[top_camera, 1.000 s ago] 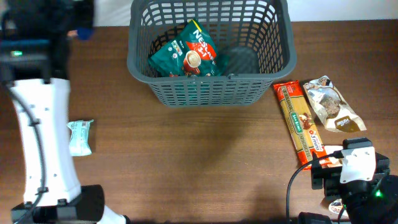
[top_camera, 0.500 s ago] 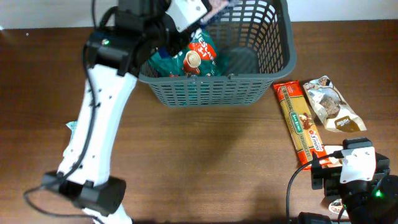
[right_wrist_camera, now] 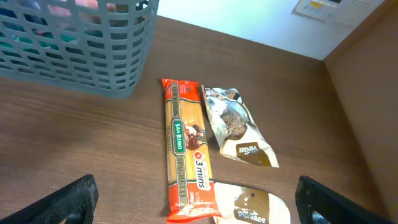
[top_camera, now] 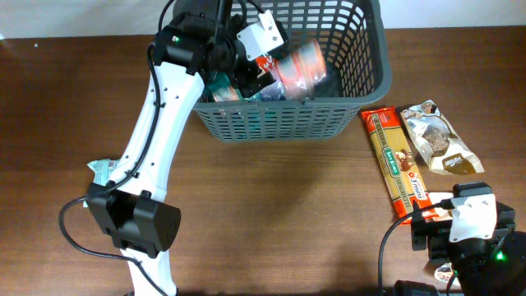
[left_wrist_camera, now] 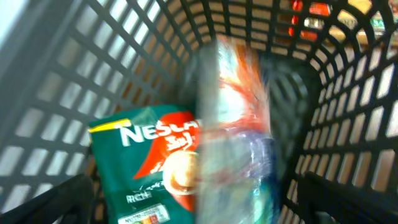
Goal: Pack container
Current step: 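Carry the tissue packs over the basket and release them inside, then move the left gripper down to the mint-green wipes pack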
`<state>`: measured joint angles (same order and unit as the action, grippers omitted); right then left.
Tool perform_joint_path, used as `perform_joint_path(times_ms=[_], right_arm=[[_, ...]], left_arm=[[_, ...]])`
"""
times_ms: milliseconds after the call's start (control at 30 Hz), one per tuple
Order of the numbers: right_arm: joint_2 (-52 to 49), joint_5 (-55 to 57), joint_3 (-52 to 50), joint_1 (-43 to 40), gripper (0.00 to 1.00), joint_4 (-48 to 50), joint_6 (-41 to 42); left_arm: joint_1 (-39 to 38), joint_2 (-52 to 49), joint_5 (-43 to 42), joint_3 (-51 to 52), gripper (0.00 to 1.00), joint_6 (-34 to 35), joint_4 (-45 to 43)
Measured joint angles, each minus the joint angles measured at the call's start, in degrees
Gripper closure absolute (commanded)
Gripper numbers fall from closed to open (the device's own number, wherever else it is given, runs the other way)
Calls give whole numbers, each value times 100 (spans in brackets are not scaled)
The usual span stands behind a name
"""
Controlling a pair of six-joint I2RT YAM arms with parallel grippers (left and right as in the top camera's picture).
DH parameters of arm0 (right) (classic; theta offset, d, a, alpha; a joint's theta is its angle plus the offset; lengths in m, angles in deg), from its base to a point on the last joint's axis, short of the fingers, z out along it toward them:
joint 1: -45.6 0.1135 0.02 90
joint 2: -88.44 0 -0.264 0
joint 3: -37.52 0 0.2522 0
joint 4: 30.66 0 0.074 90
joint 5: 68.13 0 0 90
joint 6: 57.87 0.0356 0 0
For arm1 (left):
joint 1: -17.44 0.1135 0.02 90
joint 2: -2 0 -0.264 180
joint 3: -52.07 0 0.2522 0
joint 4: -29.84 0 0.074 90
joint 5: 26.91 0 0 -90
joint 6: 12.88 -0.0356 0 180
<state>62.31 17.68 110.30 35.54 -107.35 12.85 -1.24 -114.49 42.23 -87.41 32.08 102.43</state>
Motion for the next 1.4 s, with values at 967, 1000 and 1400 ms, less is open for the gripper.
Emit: perform_joint_path(times_ms=[967,1000,1400], right_arm=[[0,-2,0,0,1,0,0],[0,0,0,0,1,-2,0],[0,0,0,0,1,-2,0]], left_arm=[[3427,1272,1438,1191,27,3528,2610],[3429,1248,1534,1475,27,3563,2647],[3429,1222,2417,4203,21,3217,1381]])
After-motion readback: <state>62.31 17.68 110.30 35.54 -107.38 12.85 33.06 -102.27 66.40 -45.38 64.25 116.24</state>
